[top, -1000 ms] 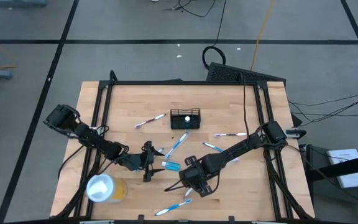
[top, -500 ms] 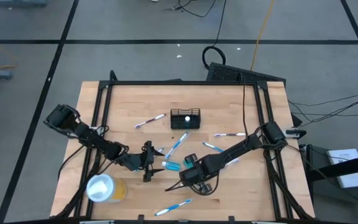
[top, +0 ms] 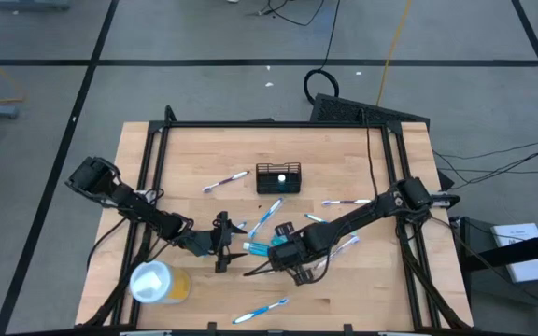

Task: Pick & Place toothbrushing station
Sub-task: Put the blue mouthwash bottle into the black organizer

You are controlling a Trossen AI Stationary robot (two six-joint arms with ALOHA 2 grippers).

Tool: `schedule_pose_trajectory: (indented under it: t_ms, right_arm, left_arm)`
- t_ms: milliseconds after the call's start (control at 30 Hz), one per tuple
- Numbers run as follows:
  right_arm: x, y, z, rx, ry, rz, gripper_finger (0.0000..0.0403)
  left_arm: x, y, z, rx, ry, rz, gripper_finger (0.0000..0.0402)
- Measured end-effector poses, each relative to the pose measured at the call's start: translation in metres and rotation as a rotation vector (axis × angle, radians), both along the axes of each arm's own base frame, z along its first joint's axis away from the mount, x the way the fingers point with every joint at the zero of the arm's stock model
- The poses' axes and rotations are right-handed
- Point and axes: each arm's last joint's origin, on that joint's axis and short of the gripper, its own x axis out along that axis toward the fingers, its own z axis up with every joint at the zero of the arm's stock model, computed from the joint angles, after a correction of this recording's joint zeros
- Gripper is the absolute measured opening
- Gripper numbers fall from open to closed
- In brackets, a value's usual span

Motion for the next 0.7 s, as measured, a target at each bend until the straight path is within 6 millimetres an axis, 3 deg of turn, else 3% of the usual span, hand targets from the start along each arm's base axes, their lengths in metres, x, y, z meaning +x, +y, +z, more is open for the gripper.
schedule_pose_trajectory:
  t_ms: [267, 400, 533, 700]
  right_arm:
    - [-0.006, -0.02, 0.003, -0.023, 0.098, -0.154, 0.01]
    - [-0.01, -0.027, 0.002, -0.035, 0.164, -0.218, 0.014]
    - [-0.014, -0.024, 0.007, -0.033, 0.16, -0.212, 0.0169]
    - [-0.02, -0.022, 0.02, -0.012, 0.124, -0.215, 0.0176]
  left_arm:
    - [0.001, -0.001, 0.002, -0.005, -0.019, -0.005, 0.0326]
    - [0.014, -0.004, 0.013, 0.036, -0.023, -0.047, 0.0326]
    - [0.034, 0.0, 0.027, 0.135, 0.106, -0.041, 0.0326]
    - [0.046, 0.01, 0.037, 0.198, 0.231, -0.069, 0.0326]
